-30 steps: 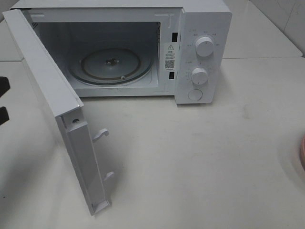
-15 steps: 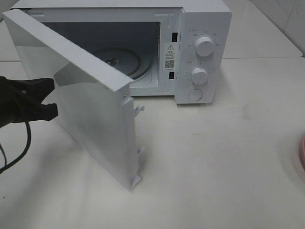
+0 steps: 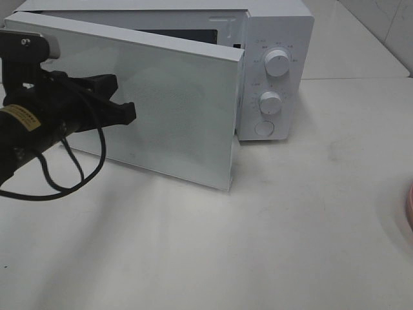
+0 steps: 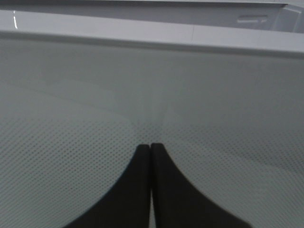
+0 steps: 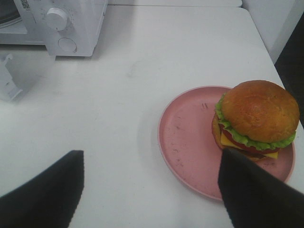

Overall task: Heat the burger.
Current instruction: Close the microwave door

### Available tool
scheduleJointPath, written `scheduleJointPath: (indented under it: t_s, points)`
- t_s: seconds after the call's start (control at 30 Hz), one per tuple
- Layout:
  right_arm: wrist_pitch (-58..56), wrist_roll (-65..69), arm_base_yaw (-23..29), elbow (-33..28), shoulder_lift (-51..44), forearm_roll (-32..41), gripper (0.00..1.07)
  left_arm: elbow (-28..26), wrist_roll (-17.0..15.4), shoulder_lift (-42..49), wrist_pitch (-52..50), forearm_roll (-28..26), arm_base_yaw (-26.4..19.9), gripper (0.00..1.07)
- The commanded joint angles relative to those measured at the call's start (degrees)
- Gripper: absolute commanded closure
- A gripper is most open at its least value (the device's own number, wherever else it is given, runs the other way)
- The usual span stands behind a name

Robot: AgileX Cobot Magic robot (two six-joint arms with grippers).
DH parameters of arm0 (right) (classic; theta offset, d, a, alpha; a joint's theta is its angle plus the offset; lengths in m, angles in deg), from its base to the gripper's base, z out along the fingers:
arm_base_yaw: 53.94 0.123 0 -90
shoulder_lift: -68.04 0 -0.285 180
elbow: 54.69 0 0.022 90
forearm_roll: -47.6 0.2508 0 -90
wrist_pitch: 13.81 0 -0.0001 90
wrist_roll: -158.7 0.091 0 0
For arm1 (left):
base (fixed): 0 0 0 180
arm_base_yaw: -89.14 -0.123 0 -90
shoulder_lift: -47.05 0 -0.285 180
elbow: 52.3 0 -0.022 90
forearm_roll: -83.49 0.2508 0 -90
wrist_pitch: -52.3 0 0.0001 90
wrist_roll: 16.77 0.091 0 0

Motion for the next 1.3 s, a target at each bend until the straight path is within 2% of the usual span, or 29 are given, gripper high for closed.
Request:
scheduleJointPath:
  t_s: [0.03, 0.23, 0.47, 0.53, 0.73, 0.8, 0.93, 0.97, 1.1, 1.3]
  points:
    - [0.40, -0.57, -0.23, -0.11, -1.49, -0.11, 0.31, -3.72, 1.26, -1.89, 1.60, -3.04, 1.83, 1.07]
    - [0.40, -0.57, -0.23, -0.11, -1.49, -0.11, 0.31, -10.20, 5.27, -5.79, 4.47, -8.54, 4.35, 1.07]
    - [0.40, -0.57, -0.23, -0.11, -1.49, -0.11, 0.31, -15.99, 6.36, -8.82, 7.39, -12.72, 4.81, 1.07]
    - [0.40, -0.57, -0.23, -0.11, -1.49, -0.11, 0.31, -18.51, 7.56, -10.54, 7.79, -15.18, 4.93, 1.07]
    - [0.40, -0.57, -0.23, -0.11, -1.49, -0.11, 0.31, -23.32, 8.25, -12.66, 10.37, -16.84, 4.93, 1.07]
    - [0.40, -0.57, -0.23, -0.11, -1.49, -0.11, 0.31, -25.78, 10.31, -14.27, 10.94, -17.53, 4.93, 1.07]
    - [0.40, -0.57, -0.23, -0.11, -1.49, -0.11, 0.31, -28.07, 11.29, -15.36, 12.20, -18.51, 4.93, 1.07]
    - [0.40, -0.69, -0.23, -0.11, -1.49, 0.00, 0.31, -29.68, 12.43, -16.16, 13.58, -20.05, 4.87, 1.07]
    - [0.40, -0.74, -0.23, -0.11, -1.49, 0.11, 0.31, -31.34, 13.92, -16.67, 15.81, -20.74, 4.98, 1.07]
    - [0.40, -0.74, -0.23, -0.11, -1.49, 0.11, 0.31, -31.05, 14.09, -15.30, 20.74, -19.65, 6.19, 1.07]
